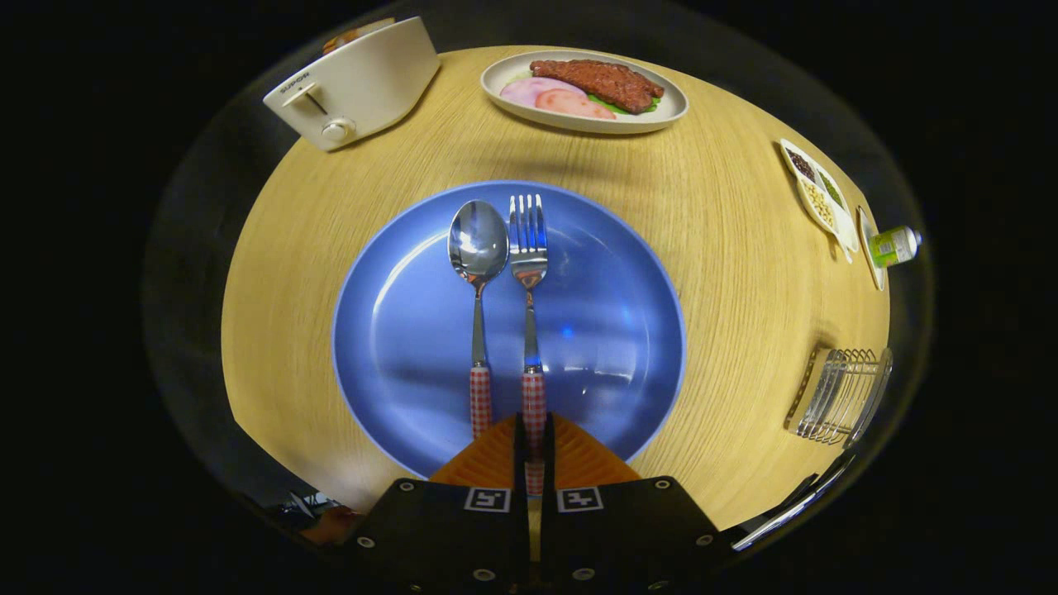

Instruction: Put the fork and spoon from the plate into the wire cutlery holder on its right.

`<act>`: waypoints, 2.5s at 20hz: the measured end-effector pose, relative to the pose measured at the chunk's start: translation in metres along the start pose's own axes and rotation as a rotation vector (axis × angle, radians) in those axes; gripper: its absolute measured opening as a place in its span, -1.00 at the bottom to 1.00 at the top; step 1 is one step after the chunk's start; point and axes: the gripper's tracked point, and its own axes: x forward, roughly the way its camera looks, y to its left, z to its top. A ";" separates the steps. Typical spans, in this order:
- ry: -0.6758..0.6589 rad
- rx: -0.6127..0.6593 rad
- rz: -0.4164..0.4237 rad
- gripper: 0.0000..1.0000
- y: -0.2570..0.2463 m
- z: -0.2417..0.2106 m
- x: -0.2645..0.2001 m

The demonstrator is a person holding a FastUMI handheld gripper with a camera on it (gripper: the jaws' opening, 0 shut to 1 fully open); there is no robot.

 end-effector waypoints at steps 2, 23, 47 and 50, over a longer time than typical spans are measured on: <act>-0.015 0.016 0.017 -0.88 -0.008 0.001 -0.011; -0.060 0.337 -0.102 -0.88 -0.211 -0.081 -0.160; 0.564 0.160 0.113 -0.85 -0.264 -0.100 -0.139; 0.647 0.121 0.102 -0.85 -0.270 -0.102 -0.142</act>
